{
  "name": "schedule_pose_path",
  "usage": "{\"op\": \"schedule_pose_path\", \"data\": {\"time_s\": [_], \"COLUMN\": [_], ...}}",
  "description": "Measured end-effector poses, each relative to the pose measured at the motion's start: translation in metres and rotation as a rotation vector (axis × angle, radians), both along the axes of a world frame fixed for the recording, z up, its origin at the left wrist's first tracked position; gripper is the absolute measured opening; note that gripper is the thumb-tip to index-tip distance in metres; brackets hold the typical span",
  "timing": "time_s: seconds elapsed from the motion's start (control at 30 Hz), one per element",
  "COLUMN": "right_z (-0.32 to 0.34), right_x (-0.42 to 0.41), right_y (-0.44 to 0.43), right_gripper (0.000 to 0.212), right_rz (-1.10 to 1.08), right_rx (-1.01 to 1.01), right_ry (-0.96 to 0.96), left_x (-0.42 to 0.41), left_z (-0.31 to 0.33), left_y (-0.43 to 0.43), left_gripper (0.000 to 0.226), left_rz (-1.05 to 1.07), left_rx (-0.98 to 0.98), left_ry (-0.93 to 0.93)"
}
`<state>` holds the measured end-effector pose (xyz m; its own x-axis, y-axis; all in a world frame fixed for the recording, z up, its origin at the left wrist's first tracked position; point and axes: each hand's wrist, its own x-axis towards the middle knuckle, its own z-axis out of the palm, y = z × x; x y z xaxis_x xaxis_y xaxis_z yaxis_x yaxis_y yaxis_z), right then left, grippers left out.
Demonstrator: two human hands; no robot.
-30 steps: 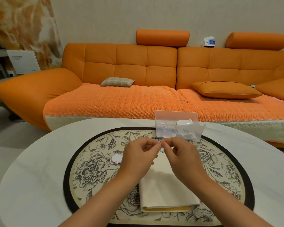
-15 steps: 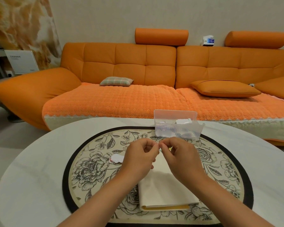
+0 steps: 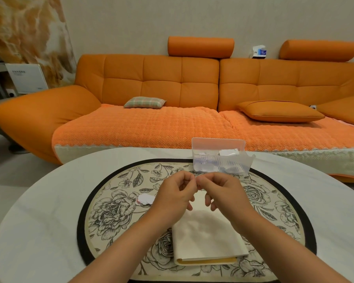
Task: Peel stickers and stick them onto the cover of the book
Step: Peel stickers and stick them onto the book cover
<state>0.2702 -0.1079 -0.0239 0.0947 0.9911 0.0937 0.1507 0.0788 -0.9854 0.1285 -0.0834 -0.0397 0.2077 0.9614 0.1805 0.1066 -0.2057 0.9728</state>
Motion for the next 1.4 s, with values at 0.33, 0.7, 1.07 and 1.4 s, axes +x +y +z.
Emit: {"op": "schedule_pose_path", "data": {"time_s": [0.33, 0.7, 1.07, 1.4], "right_z": [-0.007, -0.020, -0.007, 0.005], "right_x": [0.001, -0.006, 0.013, 0.039], "right_y": [0.005, 0.016, 0.065, 0.143], "right_gripper": [0.017, 0.018, 0.016, 0.027], "right_rz": [-0.055, -0.046, -0.308, -0.353], "right_rx": [0.019, 0.000, 0.077, 0.114], "right_ry": [-0.076, -0.122, -0.255, -0.904], "left_x": [-0.013, -0.025, -0.049, -0.058], "left_z": [-0.006, -0.012, -0.008, -0.009], "left_y": [0.004, 0.017, 0.039, 0.049], "left_gripper": [0.014, 0.011, 0.015, 0.025], "left_rz": [-0.122, -0.052, 0.078, 0.119], "left_rx": [-0.107, -0.054, 0.051, 0.012], "left_ry": [-0.081, 0.080, 0.286, 0.313]}}
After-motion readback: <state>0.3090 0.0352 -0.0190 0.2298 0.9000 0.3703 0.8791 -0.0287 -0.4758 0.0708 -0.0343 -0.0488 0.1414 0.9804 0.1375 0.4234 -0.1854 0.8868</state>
